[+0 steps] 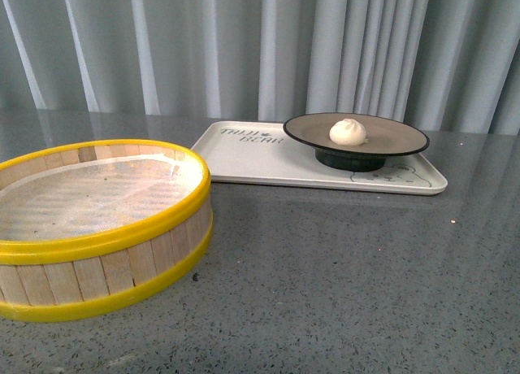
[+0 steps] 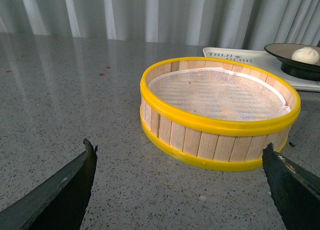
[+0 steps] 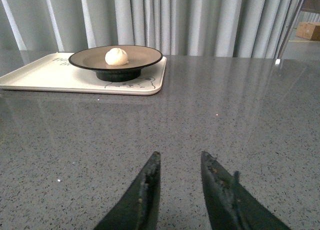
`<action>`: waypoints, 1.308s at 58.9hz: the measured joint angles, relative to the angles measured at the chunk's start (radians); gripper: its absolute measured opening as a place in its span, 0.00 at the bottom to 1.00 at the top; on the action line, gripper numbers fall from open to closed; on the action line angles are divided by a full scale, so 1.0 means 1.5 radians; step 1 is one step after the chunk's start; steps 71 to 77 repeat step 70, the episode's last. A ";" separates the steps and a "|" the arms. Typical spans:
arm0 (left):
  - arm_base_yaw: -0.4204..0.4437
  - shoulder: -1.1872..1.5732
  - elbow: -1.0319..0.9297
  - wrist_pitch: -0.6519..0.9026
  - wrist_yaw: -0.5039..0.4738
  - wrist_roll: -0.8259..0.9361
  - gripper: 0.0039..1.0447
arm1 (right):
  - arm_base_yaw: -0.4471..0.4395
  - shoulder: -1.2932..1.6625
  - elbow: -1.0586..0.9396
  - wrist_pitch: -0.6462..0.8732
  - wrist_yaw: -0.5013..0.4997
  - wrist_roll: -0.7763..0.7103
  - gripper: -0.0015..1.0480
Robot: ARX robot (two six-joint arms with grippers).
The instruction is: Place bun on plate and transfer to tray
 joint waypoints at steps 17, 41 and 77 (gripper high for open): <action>0.000 0.000 0.000 0.000 0.000 0.000 0.94 | 0.000 0.000 0.000 0.000 0.000 0.000 0.71; 0.000 0.000 0.000 0.000 0.000 0.000 0.94 | 0.000 0.000 0.000 0.000 0.000 0.000 0.92; 0.000 0.000 0.000 0.000 0.000 0.000 0.94 | 0.000 0.000 0.000 0.000 0.000 0.000 0.92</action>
